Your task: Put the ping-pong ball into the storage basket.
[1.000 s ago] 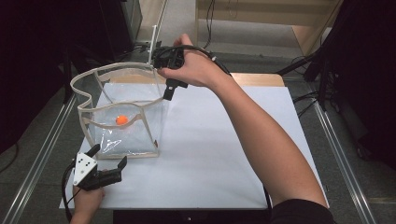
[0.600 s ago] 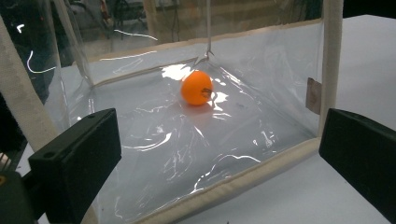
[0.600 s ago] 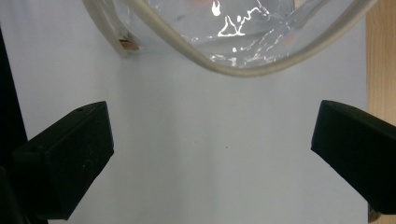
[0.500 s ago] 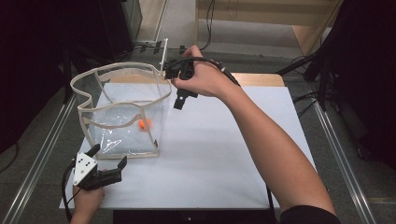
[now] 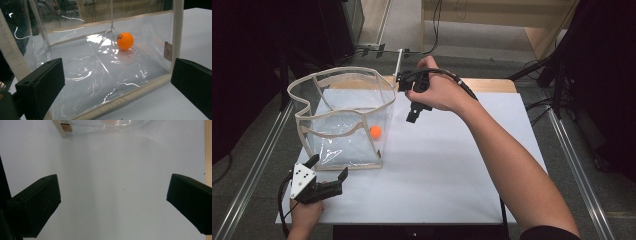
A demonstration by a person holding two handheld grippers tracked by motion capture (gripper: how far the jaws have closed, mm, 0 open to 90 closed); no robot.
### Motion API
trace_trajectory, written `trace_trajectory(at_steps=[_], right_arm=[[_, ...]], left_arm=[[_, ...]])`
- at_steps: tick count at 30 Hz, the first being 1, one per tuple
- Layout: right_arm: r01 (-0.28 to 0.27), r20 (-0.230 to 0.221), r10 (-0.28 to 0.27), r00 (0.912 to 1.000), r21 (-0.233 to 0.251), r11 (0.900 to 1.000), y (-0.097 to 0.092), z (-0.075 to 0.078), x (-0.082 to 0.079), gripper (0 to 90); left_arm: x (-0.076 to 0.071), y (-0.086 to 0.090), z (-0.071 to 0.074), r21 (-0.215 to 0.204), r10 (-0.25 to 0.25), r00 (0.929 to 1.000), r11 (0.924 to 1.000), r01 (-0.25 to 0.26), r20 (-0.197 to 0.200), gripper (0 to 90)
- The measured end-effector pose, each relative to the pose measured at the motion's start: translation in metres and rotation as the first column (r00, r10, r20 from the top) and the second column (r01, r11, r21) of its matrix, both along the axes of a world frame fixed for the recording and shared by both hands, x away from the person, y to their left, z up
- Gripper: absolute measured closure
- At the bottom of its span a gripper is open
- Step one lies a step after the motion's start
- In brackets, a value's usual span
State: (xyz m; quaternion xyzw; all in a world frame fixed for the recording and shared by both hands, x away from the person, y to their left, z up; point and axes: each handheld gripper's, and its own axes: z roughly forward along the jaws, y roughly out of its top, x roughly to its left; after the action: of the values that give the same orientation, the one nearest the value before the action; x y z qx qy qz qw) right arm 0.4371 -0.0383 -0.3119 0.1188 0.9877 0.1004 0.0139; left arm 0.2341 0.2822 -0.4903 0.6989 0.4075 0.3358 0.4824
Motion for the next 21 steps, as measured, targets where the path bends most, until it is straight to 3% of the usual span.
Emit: trace_trajectory(at_steps=[21], right_arm=[[0.043, -0.008, -0.043, 0.999, 0.047, 0.998, -0.034, -0.04, -0.016, 0.0]], left_arm=[[0.0, -0.001, 0.0, -0.003, 0.003, 1.0, 1.0, -0.003, 0.002, 0.0]])
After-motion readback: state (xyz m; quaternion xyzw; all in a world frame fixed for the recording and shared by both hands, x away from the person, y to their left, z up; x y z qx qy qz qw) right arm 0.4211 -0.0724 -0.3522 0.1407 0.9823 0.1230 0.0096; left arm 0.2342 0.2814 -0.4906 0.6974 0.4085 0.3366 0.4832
